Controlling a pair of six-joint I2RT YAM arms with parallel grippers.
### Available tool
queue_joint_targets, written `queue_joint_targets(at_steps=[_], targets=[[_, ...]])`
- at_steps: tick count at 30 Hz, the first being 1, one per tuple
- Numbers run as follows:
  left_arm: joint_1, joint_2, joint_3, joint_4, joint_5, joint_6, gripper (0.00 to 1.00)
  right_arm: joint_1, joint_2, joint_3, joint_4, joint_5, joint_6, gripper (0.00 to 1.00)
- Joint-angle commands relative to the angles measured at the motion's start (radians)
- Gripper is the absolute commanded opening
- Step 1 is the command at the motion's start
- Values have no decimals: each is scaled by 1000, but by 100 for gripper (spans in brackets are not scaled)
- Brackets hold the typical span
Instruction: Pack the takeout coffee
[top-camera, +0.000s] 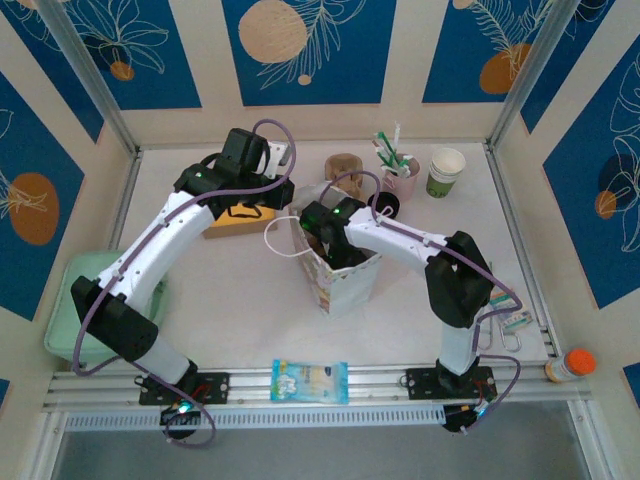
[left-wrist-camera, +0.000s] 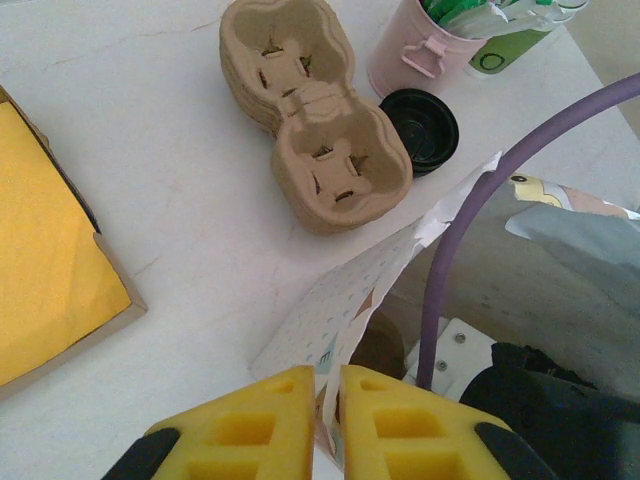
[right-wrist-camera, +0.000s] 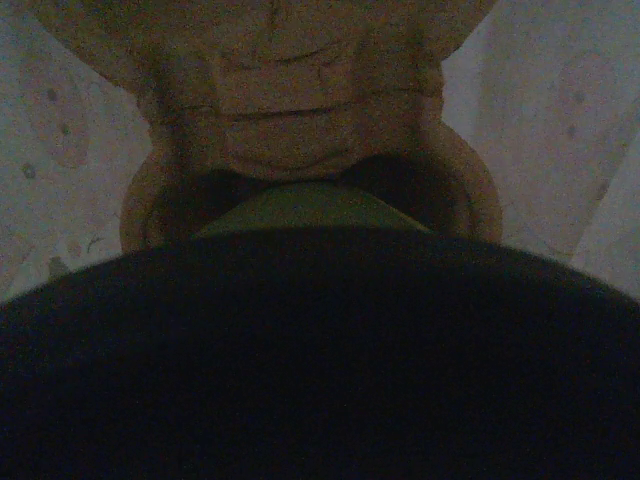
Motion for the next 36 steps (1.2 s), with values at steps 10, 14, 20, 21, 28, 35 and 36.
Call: queue_joint_targets(at_steps=[10,14,20,21,28,35,36], targets=[[-14,-18,35,-20,-14,12,15,-13,25,-75,70,-28,2,43],[-14,-18,35,-18,-14,10,15,-16,34,-90,89,-23,0,43],[-15,-20,33,-15,-13,10,15,-20,42,-118,123,-6,1,43],[-16,-20,32,-14,-13,11,15,-20,42,-124,131,-5,1,43],[-17,-20,29,-7,-8,9,15,-21,42,-154,180,28,1,43],[-17,-21,24,-5,-8,9,15,-29,44,-191,237,54,2,44],[-17,-21,25,-3,-8,9,15,-29,45,-195,244,53,2,44]])
